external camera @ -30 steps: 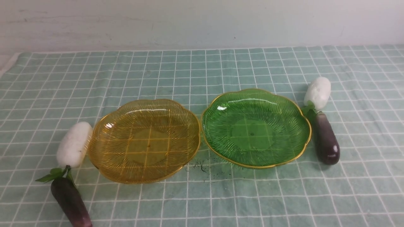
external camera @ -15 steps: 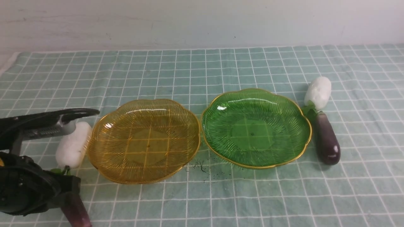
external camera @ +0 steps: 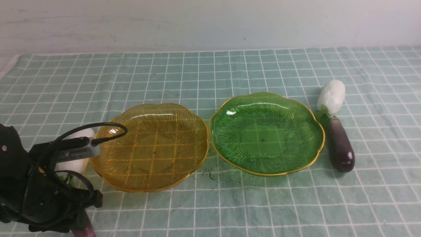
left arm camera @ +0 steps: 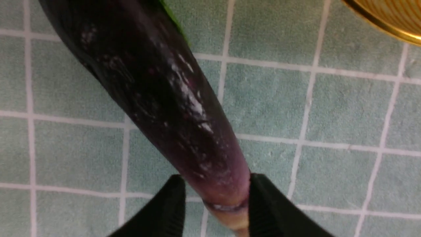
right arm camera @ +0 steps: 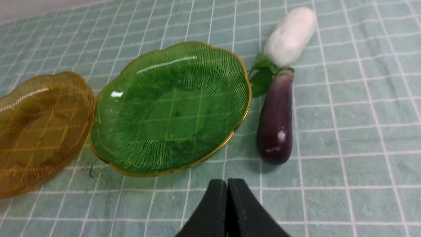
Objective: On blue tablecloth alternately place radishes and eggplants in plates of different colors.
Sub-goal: 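Pick up the eggplant and place it in the yellow plate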
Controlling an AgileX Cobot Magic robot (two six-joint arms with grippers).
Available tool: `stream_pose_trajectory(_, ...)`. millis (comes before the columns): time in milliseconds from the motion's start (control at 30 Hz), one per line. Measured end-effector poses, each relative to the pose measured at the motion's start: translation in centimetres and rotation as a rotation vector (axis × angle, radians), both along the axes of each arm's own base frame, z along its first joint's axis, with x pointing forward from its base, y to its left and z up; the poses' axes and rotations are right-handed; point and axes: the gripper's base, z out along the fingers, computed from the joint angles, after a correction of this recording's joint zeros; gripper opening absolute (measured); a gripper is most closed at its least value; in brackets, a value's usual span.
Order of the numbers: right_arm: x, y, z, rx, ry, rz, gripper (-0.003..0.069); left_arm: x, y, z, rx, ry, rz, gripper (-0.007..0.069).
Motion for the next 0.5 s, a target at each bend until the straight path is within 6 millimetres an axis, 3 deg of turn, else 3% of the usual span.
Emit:
stream_pose_trajectory(133,1.2,0.4,-0.8,0.010,0.048,0.041,-0.0013,0.7,0.0,-1.2,-0.002,0.013,0.054,0.0493)
stream_pose_trajectory(300,2.4,0.6,-1.7,0.022,0.103,0.066,-0.0013,1.5,0.1,-2.8,0.015,0.045,0.077,0.0571)
stream_pose_trajectory(367,3.3,0.7,-1.8,0.017,0.148,0.077,-0.0013,1.7,0.2,-3.5,0.023,0.069,0.073,0.0531)
stream_pose_trajectory(433,4.1,0.7,-1.8,0.002,0.187,0.088,-0.0013,1.7,0.2,-3.9,0.030,0.092,0.064,0.0412)
stream_pose_trajectory(467,4.8,0.7,-1.9,-0.013,0.226,0.093,-0.0013,1.6,0.2,-3.9,0.034,0.102,0.052,0.0306)
stream_pose_trajectory(500,4.8,0.7,-1.6,-0.016,0.224,0.096,-0.0013,1.6,0.2,-3.9,0.036,0.104,0.047,0.0288)
